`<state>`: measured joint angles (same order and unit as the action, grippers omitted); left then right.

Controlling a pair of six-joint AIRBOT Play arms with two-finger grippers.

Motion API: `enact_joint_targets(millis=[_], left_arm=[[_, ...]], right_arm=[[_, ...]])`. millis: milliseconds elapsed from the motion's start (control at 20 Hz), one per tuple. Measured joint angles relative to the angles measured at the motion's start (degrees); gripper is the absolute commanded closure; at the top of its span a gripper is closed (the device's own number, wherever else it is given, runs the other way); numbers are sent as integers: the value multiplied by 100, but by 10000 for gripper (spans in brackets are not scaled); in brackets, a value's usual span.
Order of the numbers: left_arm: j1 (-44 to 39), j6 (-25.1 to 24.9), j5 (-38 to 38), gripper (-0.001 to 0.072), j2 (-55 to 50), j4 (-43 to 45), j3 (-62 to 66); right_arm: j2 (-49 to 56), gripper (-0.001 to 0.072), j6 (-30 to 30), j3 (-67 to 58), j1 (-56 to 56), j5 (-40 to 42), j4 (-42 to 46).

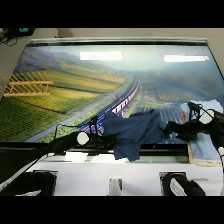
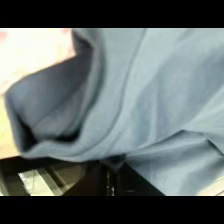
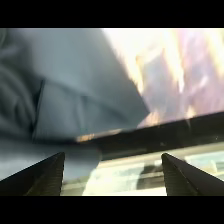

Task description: Fold the shirts.

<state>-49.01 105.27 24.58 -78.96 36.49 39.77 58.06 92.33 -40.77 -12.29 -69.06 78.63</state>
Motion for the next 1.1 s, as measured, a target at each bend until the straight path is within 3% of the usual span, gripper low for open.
enact_joint_targets(millis=[50,200,350,400,450,500,650,850,1100], left_arm=[[-2,2,4,679,20,-13,0],[0,17,2,679,136,-33,2],[0,-4,2,679,260,-46,2],[0,-33,4,679,284,-48,2],[0,-52,2,679,306,-48,2],[0,-72,2,679,321,-48,4],[7,-251,-39,679,459,-44,46],[293,-852,-254,680,1191,247,376],[1515,-1198,-787,680,2793,1056,1561]], right_arm=[[136,93,44,0,0,76,9],[599,202,98,0,0,262,-9],[957,242,-105,0,-2,455,-304],[1047,369,-155,0,0,505,-398],[1132,576,-208,0,0,553,-463],[1198,689,-243,0,-2,573,-527],[1191,690,-409,-15,-2,601,-728],[455,691,-570,-426,0,809,-970],[-992,691,-479,-1996,0,1709,-1051]])
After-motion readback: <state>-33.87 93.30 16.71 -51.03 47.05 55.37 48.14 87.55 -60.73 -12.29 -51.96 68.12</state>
